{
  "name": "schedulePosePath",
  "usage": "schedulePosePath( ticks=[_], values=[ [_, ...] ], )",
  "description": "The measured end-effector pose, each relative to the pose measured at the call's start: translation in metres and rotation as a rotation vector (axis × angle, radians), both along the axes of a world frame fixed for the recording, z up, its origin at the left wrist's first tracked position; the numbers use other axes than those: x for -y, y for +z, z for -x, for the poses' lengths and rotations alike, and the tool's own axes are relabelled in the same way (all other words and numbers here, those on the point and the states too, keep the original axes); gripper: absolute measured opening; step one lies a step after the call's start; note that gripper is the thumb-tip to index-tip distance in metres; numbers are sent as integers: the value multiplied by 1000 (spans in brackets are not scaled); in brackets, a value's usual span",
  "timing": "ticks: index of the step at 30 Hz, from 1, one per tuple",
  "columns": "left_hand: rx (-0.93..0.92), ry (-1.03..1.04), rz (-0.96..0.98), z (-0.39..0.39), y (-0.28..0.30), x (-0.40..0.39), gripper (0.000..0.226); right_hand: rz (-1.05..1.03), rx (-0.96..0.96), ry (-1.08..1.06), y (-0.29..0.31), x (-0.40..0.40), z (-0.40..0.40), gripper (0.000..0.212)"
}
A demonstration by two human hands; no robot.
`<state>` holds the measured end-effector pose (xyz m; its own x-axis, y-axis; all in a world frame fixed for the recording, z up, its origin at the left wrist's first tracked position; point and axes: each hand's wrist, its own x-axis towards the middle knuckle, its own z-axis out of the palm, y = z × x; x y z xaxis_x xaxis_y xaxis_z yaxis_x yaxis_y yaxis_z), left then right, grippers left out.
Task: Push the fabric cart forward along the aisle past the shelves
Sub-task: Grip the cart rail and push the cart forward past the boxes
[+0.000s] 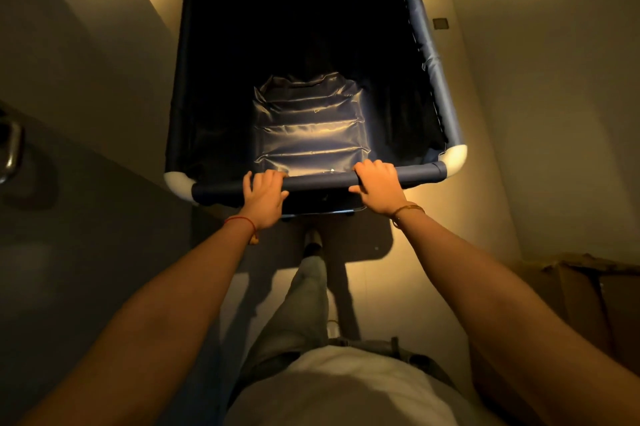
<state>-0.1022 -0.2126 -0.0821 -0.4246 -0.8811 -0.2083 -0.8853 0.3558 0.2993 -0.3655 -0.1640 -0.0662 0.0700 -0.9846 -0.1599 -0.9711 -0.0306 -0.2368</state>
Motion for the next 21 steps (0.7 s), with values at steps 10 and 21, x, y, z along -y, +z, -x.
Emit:
schedulePosePath(
  ticks=[10, 21],
  values=[
    [42, -7, -40, 33, 8, 142, 41, -55, 12, -19, 4, 147, 31, 36],
    [122, 10, -52, 75, 26, 312, 40, -65, 45, -53, 4, 321, 66, 31]
  ],
)
